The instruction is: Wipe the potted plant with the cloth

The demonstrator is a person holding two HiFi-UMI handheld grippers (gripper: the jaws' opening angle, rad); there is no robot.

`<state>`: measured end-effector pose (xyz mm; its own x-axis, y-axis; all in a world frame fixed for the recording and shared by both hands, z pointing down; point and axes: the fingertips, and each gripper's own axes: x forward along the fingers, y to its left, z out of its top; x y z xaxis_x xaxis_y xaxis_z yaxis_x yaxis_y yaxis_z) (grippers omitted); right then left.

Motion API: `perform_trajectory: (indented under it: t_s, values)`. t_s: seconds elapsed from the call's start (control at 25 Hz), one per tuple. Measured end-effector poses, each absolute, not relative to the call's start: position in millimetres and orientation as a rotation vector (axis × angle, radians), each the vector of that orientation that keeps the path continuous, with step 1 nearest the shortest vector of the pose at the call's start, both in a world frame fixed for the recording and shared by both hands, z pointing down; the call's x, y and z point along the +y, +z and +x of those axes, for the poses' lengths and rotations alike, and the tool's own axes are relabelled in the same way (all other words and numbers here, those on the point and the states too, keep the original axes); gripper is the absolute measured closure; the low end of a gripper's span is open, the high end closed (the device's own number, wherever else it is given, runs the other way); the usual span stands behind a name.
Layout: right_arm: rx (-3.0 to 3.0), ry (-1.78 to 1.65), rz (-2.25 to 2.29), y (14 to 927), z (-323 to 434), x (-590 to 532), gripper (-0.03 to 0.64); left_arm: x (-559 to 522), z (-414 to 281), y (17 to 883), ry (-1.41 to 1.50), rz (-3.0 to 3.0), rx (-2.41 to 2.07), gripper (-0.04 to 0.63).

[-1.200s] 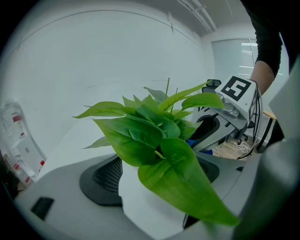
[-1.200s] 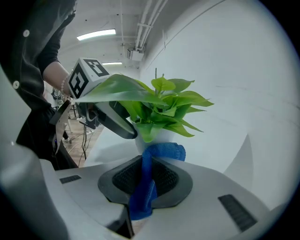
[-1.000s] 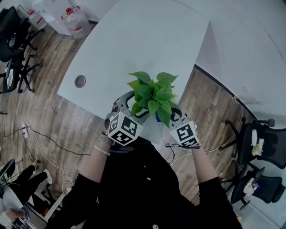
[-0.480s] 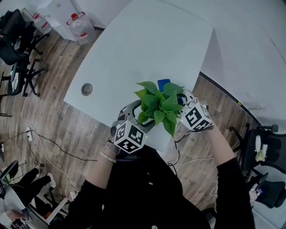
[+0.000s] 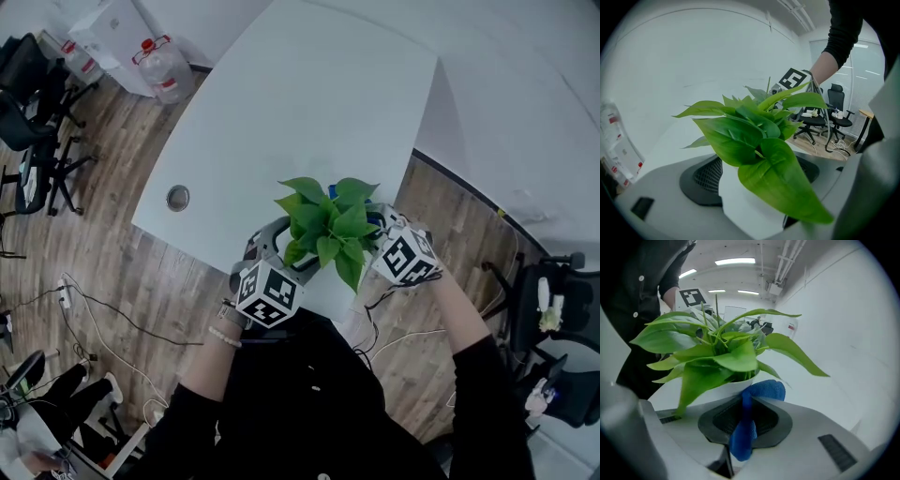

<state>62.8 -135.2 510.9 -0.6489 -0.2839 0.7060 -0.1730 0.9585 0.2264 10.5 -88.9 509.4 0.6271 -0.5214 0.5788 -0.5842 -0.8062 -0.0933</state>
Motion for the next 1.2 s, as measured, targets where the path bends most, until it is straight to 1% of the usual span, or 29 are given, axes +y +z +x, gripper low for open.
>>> perform_trajectory:
  t_s: [0.32, 0.76, 0.92, 1.08, 1.2]
  values:
    - [-2.323, 0.007, 0.551, 515.9, 74.0, -95.1, 0.534, -89.9, 10.5, 511.1, 0.921, 2.727, -0.945, 0.199]
    - [-2.355, 0.184, 0.77, 518.9, 46.4, -39.9, 0.534, -89.4, 12.2, 512.4, 0.902, 2.694, -0.998, 0.199]
    - [-2.339, 0.256, 0.89, 513.4, 40.2, -36.0, 0.534, -87.1, 14.3, 512.5, 0.888, 2.673, -1.034, 0.199]
    - [-2.302, 0.435, 1.043, 513.4, 44.8, -40.9, 0.534, -86.9, 14.8, 509.5, 0.867, 2.665, -1.017, 0.199]
    - [-2.295, 0.504, 1.11, 512.9, 50.3, -44.7, 0.534, -83.2, 15.1, 505.7, 0.835, 2.669, -0.974, 0.199]
